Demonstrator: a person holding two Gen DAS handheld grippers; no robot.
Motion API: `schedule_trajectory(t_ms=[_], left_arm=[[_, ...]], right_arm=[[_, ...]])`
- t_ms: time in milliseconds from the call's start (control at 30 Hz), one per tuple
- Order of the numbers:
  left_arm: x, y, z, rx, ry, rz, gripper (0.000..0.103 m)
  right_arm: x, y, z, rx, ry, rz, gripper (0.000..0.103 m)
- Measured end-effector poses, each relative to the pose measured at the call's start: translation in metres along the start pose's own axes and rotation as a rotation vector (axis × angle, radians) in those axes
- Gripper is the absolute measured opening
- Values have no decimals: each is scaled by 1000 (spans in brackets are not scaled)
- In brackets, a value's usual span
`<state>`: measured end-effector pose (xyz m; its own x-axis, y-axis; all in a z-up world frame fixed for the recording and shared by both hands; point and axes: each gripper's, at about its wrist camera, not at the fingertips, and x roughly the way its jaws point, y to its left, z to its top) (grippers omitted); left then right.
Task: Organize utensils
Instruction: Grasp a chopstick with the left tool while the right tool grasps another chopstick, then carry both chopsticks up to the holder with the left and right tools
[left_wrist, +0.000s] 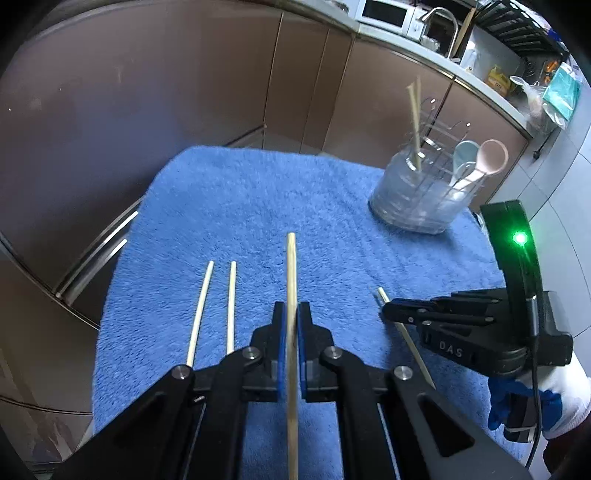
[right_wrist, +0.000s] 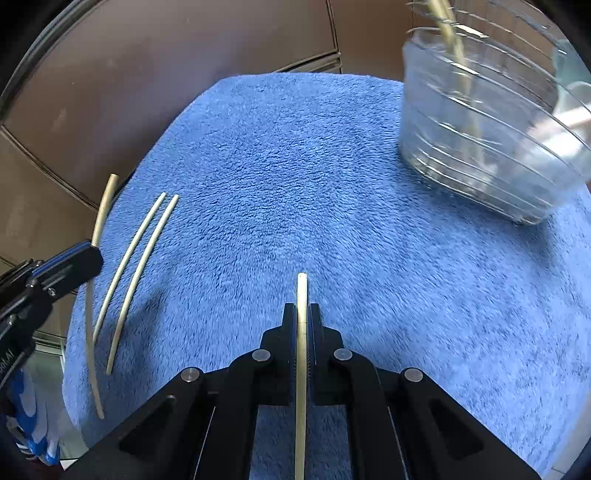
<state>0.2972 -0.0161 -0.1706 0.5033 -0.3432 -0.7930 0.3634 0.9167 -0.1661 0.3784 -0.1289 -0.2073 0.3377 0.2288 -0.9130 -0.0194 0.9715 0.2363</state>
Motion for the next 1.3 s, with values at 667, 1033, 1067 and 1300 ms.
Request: schedule_trajectory(t_ms=[667,1033,1067,1300], left_arm=[[-112,-91,-51,158,-247,80,5],[-152,-121,-64,205,-331,90,5],[-153,-121,-62,199,-337,85,5],[-164,-103,0,66,-448,-20,5]], right_arm=[[-166,-23,-106,-76,-370,120,5],[-234,-11,-143,-115,-560,128,5],[-240,-11,-143,-120,-582,124,5],[-269,-21,-115,-133,-737,111,5]])
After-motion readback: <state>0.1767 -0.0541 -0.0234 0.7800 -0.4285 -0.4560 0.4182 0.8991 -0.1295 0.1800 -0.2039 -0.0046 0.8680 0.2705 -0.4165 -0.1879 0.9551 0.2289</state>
